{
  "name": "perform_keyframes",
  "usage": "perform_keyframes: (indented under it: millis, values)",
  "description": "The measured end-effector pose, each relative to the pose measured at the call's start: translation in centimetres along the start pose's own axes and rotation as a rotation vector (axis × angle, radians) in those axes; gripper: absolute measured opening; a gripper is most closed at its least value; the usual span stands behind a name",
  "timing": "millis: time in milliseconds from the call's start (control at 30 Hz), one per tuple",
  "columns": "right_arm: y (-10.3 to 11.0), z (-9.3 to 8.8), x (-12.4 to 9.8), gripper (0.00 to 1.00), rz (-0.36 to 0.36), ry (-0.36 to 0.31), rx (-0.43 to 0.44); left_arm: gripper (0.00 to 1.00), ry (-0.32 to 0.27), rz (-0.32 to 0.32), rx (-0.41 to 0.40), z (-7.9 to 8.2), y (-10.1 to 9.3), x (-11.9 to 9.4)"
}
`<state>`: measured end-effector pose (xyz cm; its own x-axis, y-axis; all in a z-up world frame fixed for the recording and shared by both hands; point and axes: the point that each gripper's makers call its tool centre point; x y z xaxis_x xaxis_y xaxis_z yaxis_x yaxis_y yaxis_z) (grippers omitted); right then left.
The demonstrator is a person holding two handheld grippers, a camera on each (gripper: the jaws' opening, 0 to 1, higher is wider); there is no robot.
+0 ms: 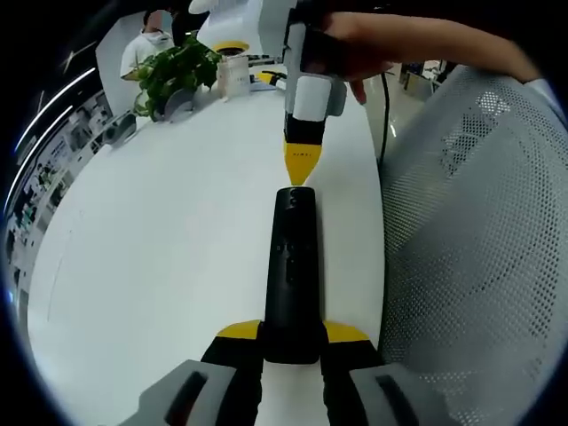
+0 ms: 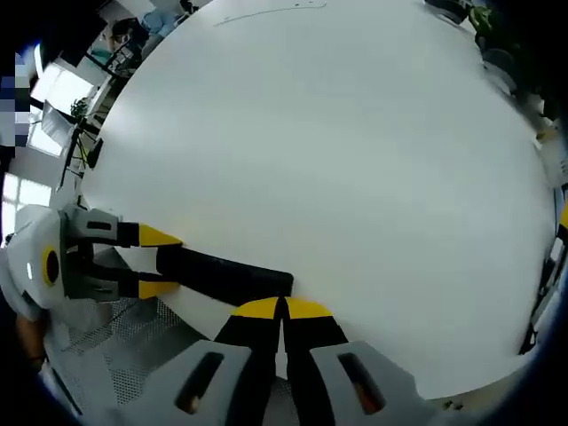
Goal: Press the specified remote control buttons in sequence, fully releasing each button before pressing the next.
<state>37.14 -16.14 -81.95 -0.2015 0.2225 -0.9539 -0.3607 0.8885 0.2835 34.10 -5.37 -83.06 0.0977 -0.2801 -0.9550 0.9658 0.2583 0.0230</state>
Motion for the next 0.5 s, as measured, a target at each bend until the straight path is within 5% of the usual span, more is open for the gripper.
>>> perform_keyframes:
  millis: [500]
  values:
    - [0.61,-0.09,0.59,0.00,0.010,0.005,-0.011,0.24,-0.005,0.000,0.023,0.10,-0.01,-0.02]
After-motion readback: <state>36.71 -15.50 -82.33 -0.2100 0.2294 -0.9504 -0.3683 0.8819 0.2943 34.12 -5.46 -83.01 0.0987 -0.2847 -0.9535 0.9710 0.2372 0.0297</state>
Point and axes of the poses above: the point that each gripper's makers call its tool centre point, and the gripper's own axes: x roughly forward along the fingers, y roughly to its left, z roughly out of its top, and after that the axes turned 15 degrees about y, right-handed
